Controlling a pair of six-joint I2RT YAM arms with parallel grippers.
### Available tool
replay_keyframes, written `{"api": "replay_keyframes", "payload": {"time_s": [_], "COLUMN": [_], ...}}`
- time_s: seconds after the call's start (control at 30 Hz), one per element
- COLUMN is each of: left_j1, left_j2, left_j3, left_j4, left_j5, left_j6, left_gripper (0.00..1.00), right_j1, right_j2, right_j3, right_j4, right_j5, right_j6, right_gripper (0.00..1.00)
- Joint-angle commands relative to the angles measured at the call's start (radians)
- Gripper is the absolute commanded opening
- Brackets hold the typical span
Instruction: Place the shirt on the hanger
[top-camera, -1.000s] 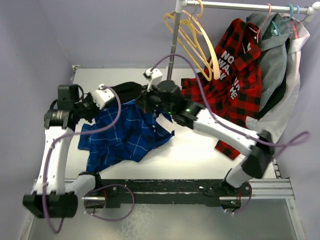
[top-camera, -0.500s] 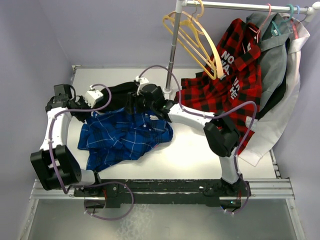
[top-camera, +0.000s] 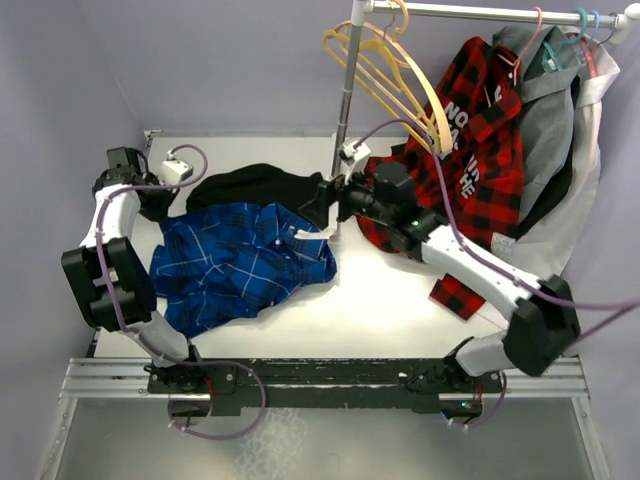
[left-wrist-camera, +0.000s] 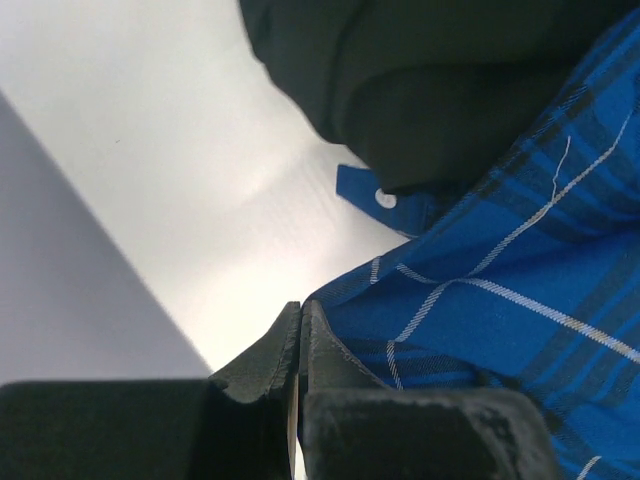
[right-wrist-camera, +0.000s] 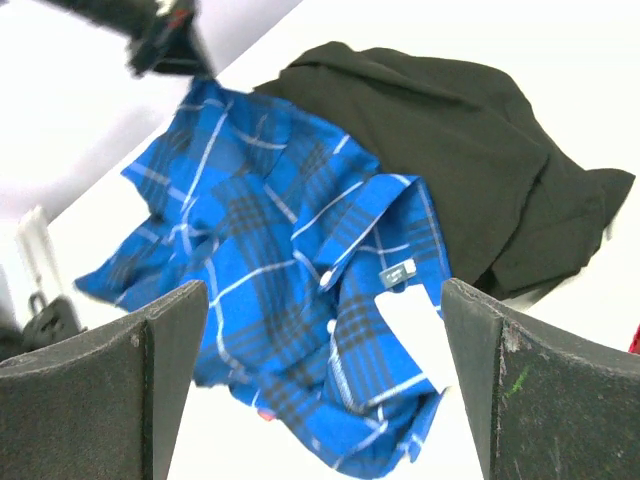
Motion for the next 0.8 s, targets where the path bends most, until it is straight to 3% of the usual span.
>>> {"api": "replay_keyframes", "payload": {"time_s": [0.0,0.2,0.27,0.33,0.4,0.53,0.63,0.77], "left_j1": [0.011,0.013,0.013,0.013,0.013,-0.014,-0.082,-0.201], "left_j2": [-0.009,-0.036,-0.068,-0.111,-0.167,-0.274,-0.296,-0.305], "left_j3": [0.059,0.029,0.019,0.025,0.058,0.239,0.374,0.414], "left_j4": [0.042,-0.007,-0.040,-0.081,-0.145,-0.356,-0.476,-0.513], "left_j5": [-0.122,-0.137,-0.115,-0.091,-0.047,0.116,0.162,0.151], "left_j6": [-0.073,-0.085,-0.091,-0.099,-0.109,-0.127,-0.147,-0.196], "left_gripper": [0.01,0.51,0.97,0.99,0.99,0.99,0.99,0.99], "right_j1": [0.021,0.022,0.020,-0.003,-0.124,-0.387,-0.434,-0.522], "right_j2": [-0.220,-0.409,-0.419,-0.383,-0.338,-0.260,-0.253,-0.165], "right_j3": [-0.021,0.180,0.309,0.443,0.525,0.541,0.552,0.671], "right_j4": [-0.089,-0.297,-0.370,-0.475,-0.511,-0.440,-0.372,-0.416], "right_j5": [-0.142,-0.069,0.005,0.090,0.089,-0.093,-0.038,-0.074], "right_j6": [-0.104,-0.153,-0.180,-0.198,-0.167,0.018,0.025,0.020], "right_gripper": [1.00,1.00,1.00,1.00,1.00,1.00,1.00,0.96]}}
